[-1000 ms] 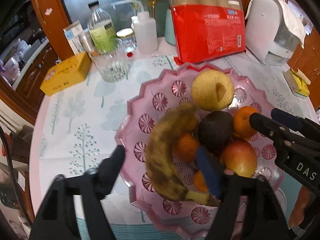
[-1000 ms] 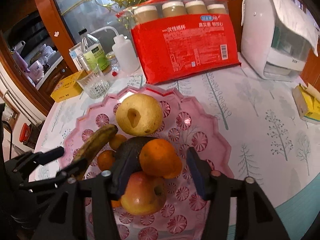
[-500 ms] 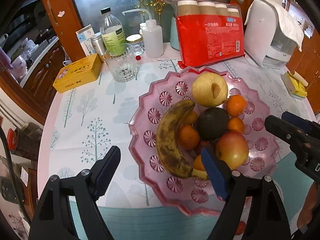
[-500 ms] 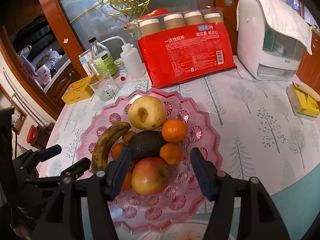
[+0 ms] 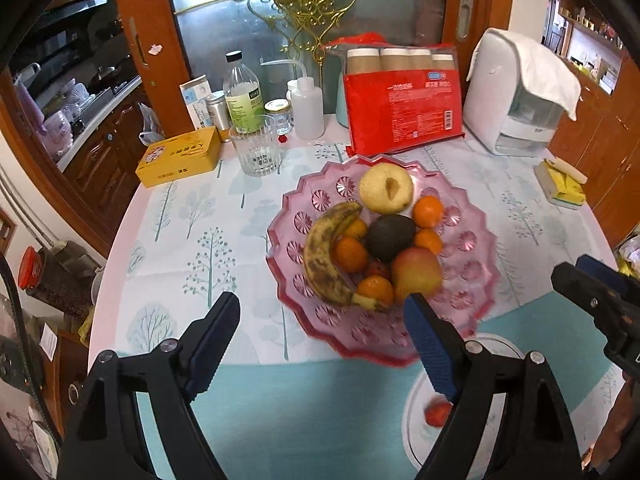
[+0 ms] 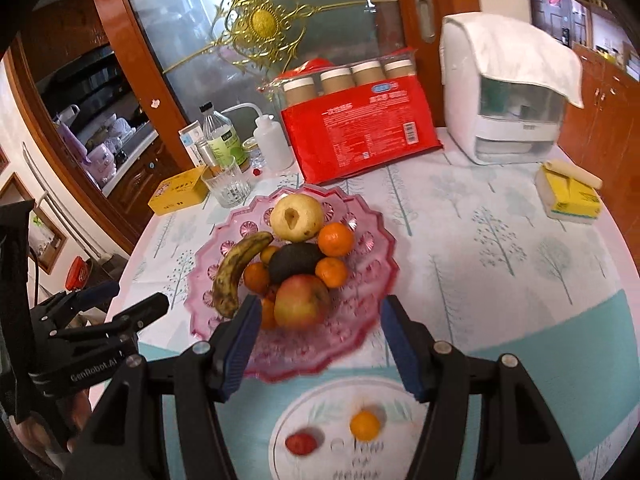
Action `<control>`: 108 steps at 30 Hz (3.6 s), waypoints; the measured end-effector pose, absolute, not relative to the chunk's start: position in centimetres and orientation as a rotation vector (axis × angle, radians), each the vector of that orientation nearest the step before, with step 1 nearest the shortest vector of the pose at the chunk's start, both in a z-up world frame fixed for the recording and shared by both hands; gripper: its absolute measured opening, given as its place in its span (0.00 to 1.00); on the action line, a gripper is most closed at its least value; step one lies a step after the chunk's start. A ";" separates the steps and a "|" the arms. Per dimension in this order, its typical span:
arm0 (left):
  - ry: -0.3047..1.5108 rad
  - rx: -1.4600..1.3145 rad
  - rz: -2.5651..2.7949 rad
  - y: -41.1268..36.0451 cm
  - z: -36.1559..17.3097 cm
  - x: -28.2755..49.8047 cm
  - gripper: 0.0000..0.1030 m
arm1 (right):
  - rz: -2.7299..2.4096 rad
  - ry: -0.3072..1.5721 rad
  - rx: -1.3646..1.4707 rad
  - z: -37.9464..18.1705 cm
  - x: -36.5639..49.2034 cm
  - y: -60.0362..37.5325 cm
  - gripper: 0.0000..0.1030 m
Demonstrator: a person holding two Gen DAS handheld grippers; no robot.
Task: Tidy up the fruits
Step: 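Withdraw both tools from the pink bowl back toward the plate, then grasp the red plum with the left tool while the right tool grasps the tangerine, then carry the red plum and tangerine into the pink bowl and open both tools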
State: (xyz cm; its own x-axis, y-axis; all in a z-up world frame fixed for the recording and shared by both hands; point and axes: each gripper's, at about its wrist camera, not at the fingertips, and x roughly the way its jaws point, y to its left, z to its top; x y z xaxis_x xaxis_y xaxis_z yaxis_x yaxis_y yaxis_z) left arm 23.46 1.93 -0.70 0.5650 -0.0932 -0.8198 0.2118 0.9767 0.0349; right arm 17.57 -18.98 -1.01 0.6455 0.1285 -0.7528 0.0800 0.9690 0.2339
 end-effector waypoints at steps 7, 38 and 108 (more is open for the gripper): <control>0.933 0.119 -0.167 1.6 0.8 18.0 0.82 | 0.020 0.851 0.299 -0.2 11.5 -20.9 0.60; 1.054 0.139 -0.130 -2.2 -7.3 8.3 0.83 | 0.073 0.933 0.196 -6.2 4.2 -22.2 0.60; 1.144 0.040 -0.407 -4.4 -15.5 14.1 0.31 | 0.077 1.112 0.080 -15.9 11.7 -19.0 0.30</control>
